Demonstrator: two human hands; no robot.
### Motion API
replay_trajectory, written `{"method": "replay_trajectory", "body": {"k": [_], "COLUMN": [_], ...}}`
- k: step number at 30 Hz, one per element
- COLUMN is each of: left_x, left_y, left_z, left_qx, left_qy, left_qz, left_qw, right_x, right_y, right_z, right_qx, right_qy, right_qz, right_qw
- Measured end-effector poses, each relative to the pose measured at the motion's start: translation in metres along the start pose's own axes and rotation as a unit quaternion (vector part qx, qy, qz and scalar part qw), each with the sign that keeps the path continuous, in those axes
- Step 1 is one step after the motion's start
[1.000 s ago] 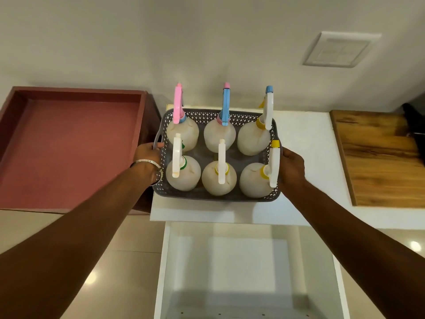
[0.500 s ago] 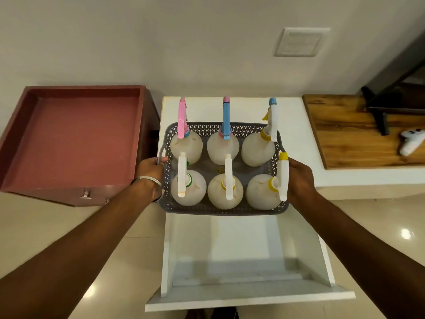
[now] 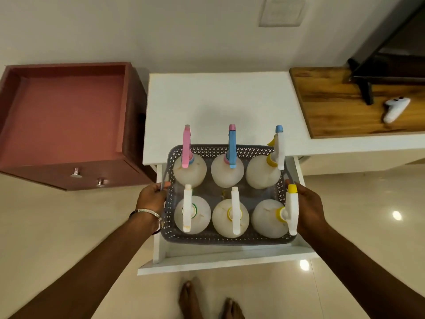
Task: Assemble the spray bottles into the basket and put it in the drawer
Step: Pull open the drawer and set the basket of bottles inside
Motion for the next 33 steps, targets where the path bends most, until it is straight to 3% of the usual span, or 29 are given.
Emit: {"method": "replay_trajectory", "body": {"k": [18,33], "left_x": [0.093,0.152], "left_y": [-0.020,-0.087], "left_z": [-0.053,-0.100], "left_qx": [-0.041,0.000], "left_qy": [-0.017,-0.095], "left_qz": [0.042,0.073], "left_qw": [0.998,0.993], "right_x": [-0.104,-0.193], "right_y": [-0.049,-0.112], "right_z": [0.031,0.040], "right_qx": [0.012,-0.014], "right_qy": [0.003,-0.002], "right_qz": [-0.039,-0.078], "right_qw": [0.999,0.997]}}
Point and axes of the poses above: each hand's wrist, its own y-axis away from the middle knuckle, its own z-axis out of the back of the hand, x = y × z, the point moved 9 cm from there along -y, towards the middle knuckle, and after that the axes turned 9 degrees about -y, right-handed, at the moved point
